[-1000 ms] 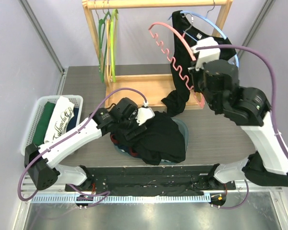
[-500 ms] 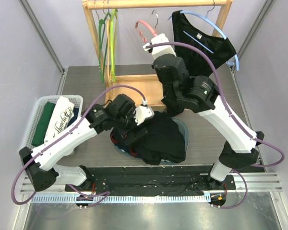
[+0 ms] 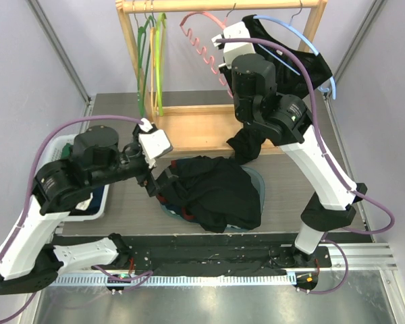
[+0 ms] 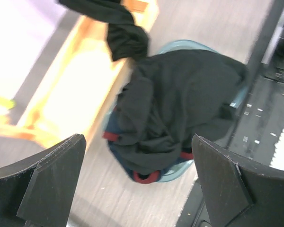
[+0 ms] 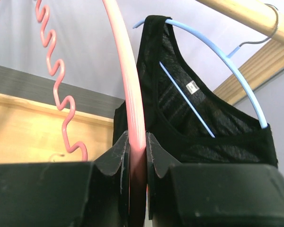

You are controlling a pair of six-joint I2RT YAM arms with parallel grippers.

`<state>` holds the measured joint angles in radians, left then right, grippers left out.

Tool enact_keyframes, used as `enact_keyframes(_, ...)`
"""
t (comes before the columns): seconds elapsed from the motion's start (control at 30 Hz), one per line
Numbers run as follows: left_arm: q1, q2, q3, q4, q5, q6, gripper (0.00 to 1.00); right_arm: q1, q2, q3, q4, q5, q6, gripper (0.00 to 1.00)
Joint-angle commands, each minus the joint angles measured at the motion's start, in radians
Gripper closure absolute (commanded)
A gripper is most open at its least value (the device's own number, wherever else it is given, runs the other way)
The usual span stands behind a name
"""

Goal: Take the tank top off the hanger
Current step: Place the hanger at the clothesline.

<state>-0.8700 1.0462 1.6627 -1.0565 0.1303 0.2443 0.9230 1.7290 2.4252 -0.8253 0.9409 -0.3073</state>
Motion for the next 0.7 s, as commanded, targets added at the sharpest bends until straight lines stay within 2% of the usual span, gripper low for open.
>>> enact_keyframes(0.0,0.006,-0.003,0.008,0.038,-0.156,0.032,0.0,-0.044,0.027,0.046,0.109,-0.089,0.017,0.99)
enact_keyframes(0.07,0.006,-0.011,0.012,0.05,-0.188,0.039,0.0,-0.055,0.041,0.06,0.12,-0.102,0.013,0.99)
enact_keyframes(0.67,0.025,-0.011,0.014,0.039,-0.172,0.023,0.0,-0.139,0.093,0.029,0.189,-0.223,0.005,0.99)
